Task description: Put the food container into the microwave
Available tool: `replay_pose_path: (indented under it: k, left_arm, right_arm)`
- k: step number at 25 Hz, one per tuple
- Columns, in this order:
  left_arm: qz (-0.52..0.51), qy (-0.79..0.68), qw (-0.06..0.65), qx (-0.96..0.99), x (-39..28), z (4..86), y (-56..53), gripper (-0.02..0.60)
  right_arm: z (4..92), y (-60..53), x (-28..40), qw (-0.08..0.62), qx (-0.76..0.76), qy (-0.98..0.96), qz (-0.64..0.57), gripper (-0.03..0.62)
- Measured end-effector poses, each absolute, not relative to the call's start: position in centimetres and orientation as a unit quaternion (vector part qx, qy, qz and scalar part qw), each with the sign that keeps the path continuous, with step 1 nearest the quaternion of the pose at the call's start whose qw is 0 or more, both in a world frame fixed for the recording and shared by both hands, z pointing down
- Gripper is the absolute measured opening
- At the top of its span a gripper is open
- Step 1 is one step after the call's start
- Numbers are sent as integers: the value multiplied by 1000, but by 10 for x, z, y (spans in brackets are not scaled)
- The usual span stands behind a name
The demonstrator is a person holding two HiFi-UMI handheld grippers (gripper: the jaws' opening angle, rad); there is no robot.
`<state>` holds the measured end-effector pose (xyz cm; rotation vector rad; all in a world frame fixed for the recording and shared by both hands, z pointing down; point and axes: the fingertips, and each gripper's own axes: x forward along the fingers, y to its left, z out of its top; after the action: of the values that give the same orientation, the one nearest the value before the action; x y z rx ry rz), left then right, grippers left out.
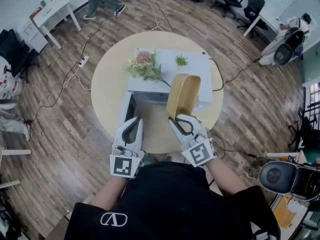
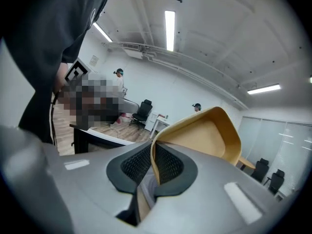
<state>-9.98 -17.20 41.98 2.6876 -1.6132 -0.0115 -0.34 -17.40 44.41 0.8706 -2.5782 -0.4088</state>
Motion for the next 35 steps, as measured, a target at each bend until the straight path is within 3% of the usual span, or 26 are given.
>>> replay_pose_path:
  k: [9,15,26,35]
  left_arm:
    - [2,-539,9,842,-115,429,-167,0]
    - [12,-548,34,835,-120,447,-158,0]
    - [45,-559,59,826,-128,481,-142,0]
    - [66,-555,78,825,-125,506,-126,0]
  right_arm:
    - [533,-110,-49,293,76,-947,-105,23]
    - [607,-93,-46,355,10,-933,-58,23]
    - [706,-184,-26,482,62,-873,-32,23]
    - [743,-280,-30,524,130,-841,-27,23]
